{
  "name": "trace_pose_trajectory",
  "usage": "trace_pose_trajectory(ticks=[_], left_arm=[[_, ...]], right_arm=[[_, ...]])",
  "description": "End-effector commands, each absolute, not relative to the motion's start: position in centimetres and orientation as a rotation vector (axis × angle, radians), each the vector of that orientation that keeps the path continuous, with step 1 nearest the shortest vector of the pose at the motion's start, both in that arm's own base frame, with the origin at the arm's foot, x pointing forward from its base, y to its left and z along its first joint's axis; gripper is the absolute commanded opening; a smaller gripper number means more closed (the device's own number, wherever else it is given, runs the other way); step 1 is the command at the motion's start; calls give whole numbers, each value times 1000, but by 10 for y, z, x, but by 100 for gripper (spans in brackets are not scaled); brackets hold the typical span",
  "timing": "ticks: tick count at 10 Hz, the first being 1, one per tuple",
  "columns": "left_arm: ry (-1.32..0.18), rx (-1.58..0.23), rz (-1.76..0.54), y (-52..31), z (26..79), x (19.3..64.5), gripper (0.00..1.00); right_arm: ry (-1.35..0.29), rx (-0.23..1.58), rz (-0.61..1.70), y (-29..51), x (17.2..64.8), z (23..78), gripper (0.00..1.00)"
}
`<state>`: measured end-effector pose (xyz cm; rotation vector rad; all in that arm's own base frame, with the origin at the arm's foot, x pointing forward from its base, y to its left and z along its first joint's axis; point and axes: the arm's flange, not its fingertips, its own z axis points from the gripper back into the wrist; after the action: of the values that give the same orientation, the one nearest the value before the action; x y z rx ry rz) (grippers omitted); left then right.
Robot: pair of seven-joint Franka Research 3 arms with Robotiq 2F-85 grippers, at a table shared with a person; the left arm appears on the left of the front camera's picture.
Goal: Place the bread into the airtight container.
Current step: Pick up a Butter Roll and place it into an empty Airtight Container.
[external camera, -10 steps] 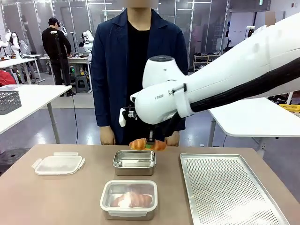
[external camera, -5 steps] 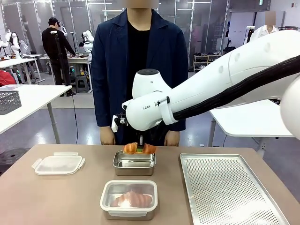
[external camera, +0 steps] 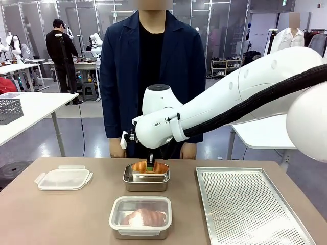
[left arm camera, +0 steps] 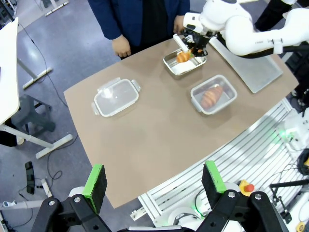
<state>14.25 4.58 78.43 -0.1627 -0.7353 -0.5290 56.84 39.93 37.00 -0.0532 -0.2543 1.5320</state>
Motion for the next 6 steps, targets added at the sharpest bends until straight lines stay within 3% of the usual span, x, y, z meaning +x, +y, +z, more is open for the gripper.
trace_pose_trajectory(ticks=[1,4,6], left_arm=[[-732,-162,-550,46,787,139,100],[-732,-162,-550,46,787,139,100],[-732,-162,-550,46,787,139,100]], right_arm=[[-292,-84,1496,400,566,369,49],[-284,-75,1473,403,560,365,100],[-288,-32,1485,405,556,368,100]])
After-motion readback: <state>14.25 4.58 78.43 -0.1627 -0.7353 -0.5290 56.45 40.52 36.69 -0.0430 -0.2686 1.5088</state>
